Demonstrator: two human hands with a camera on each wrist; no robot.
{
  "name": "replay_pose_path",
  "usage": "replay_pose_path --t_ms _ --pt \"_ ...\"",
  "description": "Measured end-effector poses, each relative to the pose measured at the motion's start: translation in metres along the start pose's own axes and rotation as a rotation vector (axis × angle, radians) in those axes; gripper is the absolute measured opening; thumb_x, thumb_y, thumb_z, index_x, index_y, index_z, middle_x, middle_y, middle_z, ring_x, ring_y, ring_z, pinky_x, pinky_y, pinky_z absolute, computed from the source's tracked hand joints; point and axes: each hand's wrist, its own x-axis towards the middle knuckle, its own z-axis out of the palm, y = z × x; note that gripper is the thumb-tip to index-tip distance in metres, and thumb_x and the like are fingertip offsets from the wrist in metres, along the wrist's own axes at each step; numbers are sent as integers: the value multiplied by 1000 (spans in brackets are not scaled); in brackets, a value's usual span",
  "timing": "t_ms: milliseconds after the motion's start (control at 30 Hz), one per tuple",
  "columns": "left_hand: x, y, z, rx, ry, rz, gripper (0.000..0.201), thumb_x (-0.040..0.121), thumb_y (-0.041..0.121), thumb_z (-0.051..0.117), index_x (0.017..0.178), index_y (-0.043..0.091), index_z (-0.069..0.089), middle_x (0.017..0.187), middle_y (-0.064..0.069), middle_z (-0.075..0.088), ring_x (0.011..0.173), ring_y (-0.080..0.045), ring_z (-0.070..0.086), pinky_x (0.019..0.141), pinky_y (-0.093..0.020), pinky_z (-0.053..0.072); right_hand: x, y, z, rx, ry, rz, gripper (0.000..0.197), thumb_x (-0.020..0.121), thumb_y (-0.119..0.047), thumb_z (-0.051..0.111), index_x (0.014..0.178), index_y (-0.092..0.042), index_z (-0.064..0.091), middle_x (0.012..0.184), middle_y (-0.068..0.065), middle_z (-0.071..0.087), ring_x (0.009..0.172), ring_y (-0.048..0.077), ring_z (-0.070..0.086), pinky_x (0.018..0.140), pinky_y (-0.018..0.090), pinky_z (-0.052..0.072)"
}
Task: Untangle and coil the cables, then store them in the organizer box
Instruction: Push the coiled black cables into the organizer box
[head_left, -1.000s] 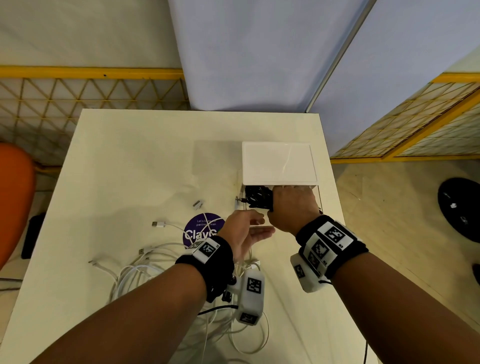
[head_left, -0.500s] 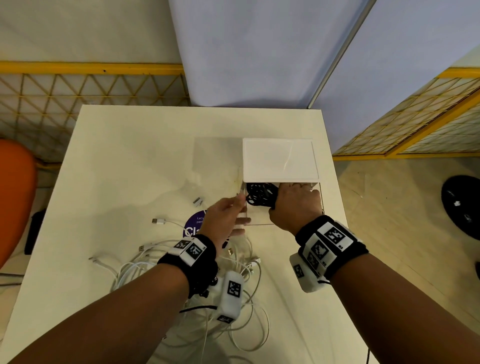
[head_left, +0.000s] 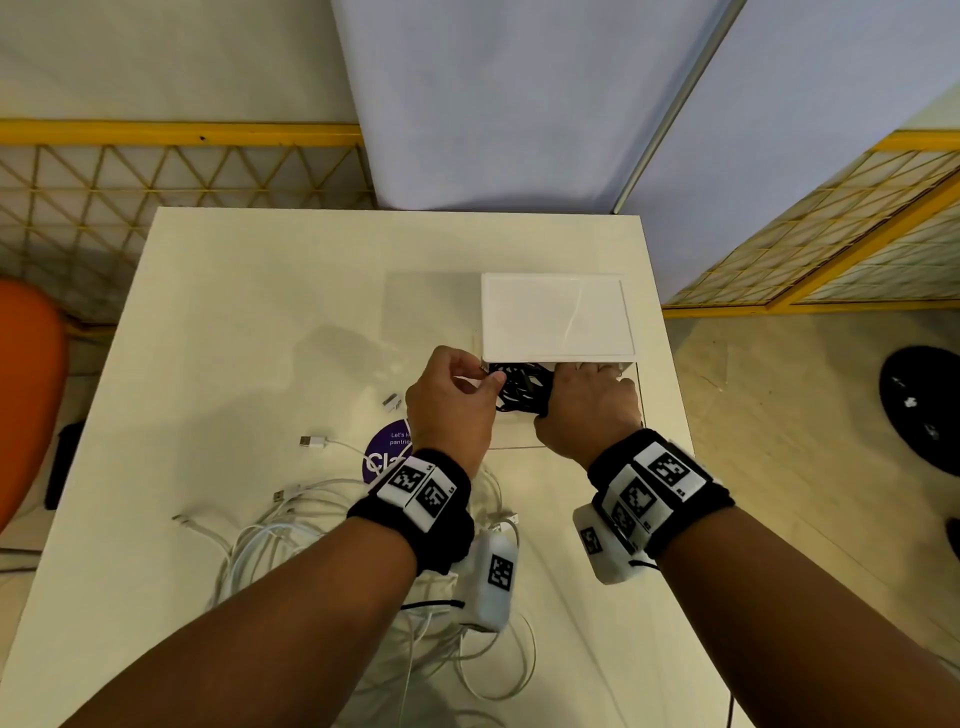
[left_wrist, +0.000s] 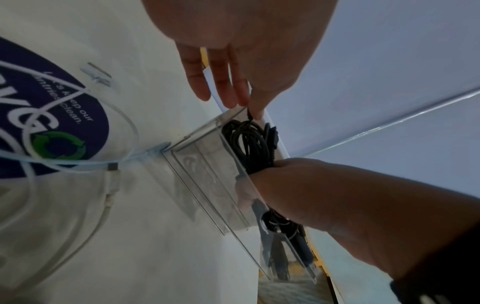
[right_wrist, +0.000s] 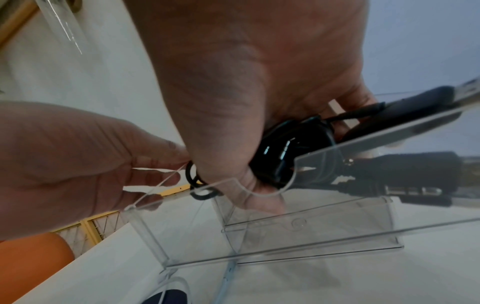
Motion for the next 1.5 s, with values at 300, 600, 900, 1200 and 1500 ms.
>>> replay_pose_path --t_ms 300,600,900,1200,1500 --pt "4 -10 -1 318 6 444 20 80 18 78 99 16 75 91 2 73 83 -26 61 77 -45 51 -2 -1 -6 11 6 -42 49 85 -31 56 127 -8 48 126 14 59 117 35 55 93 43 44" --pt "-2 -23 3 591 -43 808 38 84 24 50 112 14 74 107 5 73 96 -24 49 79 -39 39 -6 -4 -4 -89 51 -87 50 90 -26 49 135 -7 41 130 17 56 116 37 54 94 46 45" --pt "-17 -26 2 735 -57 651 40 92 34 42 115 14 68 132 -7 53 113 -27 40 89 -44 35 -5 -3 -2 -53 72 -94 47 89 -26 48 132 -8 43 127 17 57 114 37 55 92 46 44" --pt "-23 -21 6 -82 -325 -324 93 67 71 75 129 18 30 113 -1 56 101 -25 66 87 -45 57 -3 7 6 190 91 -170 65 82 -35 59 138 -12 36 129 16 54 118 41 52 94 49 46" --pt "-13 -3 15 -172 -476 -495 54 81 58 72 111 13 63 101 -15 73 69 -26 72 58 -45 62 -7 12 1 217 26 -203 80 82 -61 58 137 -8 37 136 16 47 127 38 42 103 50 39"
